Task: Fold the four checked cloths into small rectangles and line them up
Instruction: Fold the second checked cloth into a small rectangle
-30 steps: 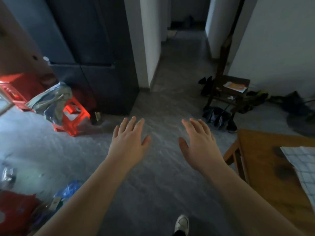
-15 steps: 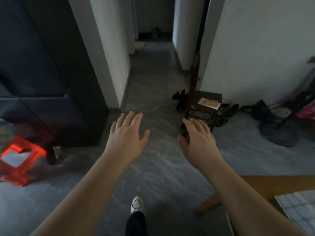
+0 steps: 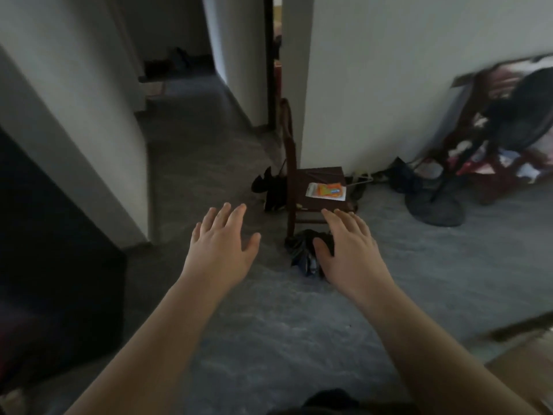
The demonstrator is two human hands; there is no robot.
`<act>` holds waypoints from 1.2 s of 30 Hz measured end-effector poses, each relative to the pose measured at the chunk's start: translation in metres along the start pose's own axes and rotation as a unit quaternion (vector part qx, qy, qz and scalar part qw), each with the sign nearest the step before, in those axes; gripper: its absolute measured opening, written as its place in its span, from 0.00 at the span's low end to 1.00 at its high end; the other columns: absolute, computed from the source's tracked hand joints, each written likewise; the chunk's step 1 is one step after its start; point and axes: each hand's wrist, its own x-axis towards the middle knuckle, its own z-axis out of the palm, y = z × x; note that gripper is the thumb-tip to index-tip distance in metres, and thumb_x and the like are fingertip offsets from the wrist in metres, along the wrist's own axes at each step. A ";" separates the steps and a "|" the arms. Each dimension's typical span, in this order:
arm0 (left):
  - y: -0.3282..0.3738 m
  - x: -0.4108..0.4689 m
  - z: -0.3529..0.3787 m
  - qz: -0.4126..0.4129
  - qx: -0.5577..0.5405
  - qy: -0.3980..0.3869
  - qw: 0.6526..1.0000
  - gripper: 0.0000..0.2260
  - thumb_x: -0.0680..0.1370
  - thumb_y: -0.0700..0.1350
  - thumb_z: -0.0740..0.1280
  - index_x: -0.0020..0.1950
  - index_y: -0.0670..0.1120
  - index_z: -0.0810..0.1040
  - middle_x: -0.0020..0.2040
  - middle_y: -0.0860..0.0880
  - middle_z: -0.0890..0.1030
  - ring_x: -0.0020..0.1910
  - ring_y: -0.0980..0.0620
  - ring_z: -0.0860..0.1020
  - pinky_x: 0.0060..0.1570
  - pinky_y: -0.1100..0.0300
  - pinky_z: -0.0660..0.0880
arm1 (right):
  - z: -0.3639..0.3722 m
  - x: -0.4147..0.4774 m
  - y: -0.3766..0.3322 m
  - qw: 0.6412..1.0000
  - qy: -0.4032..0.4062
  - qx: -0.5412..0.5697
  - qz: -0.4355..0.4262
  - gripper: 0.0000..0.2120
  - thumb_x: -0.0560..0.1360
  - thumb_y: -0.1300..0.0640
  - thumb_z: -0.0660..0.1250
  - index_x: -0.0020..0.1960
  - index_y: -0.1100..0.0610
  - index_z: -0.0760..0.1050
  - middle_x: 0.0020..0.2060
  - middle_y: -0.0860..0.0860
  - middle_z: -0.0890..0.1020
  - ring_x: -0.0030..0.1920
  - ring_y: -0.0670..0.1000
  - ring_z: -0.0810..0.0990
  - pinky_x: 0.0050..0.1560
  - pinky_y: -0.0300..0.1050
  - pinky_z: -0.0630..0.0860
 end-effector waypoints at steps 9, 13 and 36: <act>0.056 0.169 0.037 0.072 0.025 -0.038 0.996 0.32 0.82 0.61 0.57 0.83 0.54 0.50 0.83 0.49 0.52 0.82 0.47 0.48 0.79 0.45 0.49 | -0.003 0.124 0.076 0.996 0.029 0.018 0.077 0.31 0.83 0.43 0.59 0.82 0.49 0.55 0.81 0.49 0.59 0.82 0.54 0.51 0.80 0.56 0.56; 0.108 0.248 0.060 0.101 0.049 -0.065 0.992 0.31 0.83 0.61 0.56 0.83 0.54 0.49 0.84 0.49 0.52 0.82 0.47 0.47 0.80 0.44 0.50 | -0.015 0.187 0.132 0.994 0.038 0.026 0.098 0.31 0.83 0.43 0.59 0.82 0.49 0.55 0.82 0.49 0.59 0.82 0.54 0.50 0.80 0.56 0.56; 0.579 0.434 0.276 0.532 0.062 -0.226 0.813 0.32 0.82 0.61 0.57 0.83 0.53 0.53 0.83 0.48 0.55 0.82 0.45 0.52 0.79 0.46 0.52 | -0.150 0.203 0.463 0.831 0.189 0.026 0.523 0.31 0.84 0.43 0.57 0.83 0.48 0.53 0.82 0.50 0.58 0.82 0.53 0.50 0.81 0.53 0.50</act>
